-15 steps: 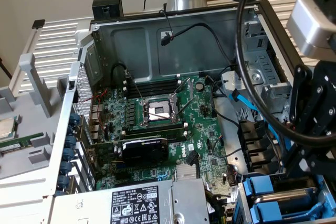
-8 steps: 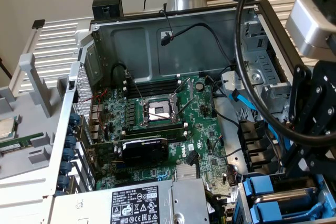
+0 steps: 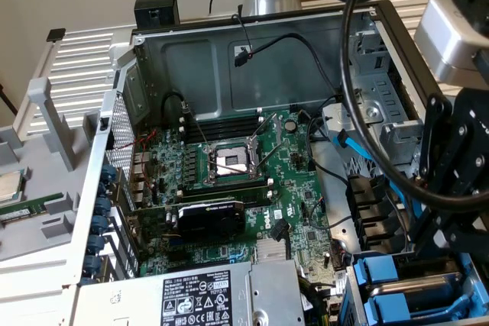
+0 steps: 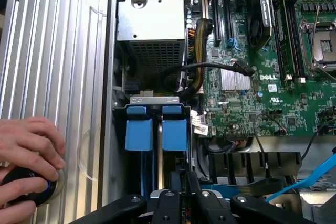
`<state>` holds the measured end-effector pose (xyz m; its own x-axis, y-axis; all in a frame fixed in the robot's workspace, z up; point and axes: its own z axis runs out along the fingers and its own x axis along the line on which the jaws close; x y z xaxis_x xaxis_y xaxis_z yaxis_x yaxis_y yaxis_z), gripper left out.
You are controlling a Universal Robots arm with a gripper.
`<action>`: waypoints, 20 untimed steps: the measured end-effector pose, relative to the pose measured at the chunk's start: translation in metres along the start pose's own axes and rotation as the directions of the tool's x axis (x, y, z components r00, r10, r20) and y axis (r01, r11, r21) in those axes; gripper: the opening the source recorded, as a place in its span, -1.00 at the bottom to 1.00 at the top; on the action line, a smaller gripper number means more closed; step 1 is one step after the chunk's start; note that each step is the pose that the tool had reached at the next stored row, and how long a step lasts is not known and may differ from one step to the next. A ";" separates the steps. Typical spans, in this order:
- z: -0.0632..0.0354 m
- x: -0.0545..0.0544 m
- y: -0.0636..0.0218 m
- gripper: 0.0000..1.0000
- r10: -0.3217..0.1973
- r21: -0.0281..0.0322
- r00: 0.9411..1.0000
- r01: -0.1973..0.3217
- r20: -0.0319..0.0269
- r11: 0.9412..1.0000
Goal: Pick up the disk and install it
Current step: 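Insert the first disk wire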
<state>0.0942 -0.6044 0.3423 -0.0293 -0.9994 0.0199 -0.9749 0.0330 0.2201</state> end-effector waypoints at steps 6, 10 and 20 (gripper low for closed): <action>0.0010 0.000 -0.0002 -0.67 0.000 0.000 1.000 0.000 0.000 1.000; 0.0016 0.000 -0.0003 -0.67 0.000 0.000 1.000 0.000 0.000 1.000; 0.0020 -0.001 -0.0004 -0.67 0.000 0.000 1.000 0.000 0.000 1.000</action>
<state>0.0941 -0.6036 0.3402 -0.0294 -0.9994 0.0200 -0.9750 0.0330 0.2198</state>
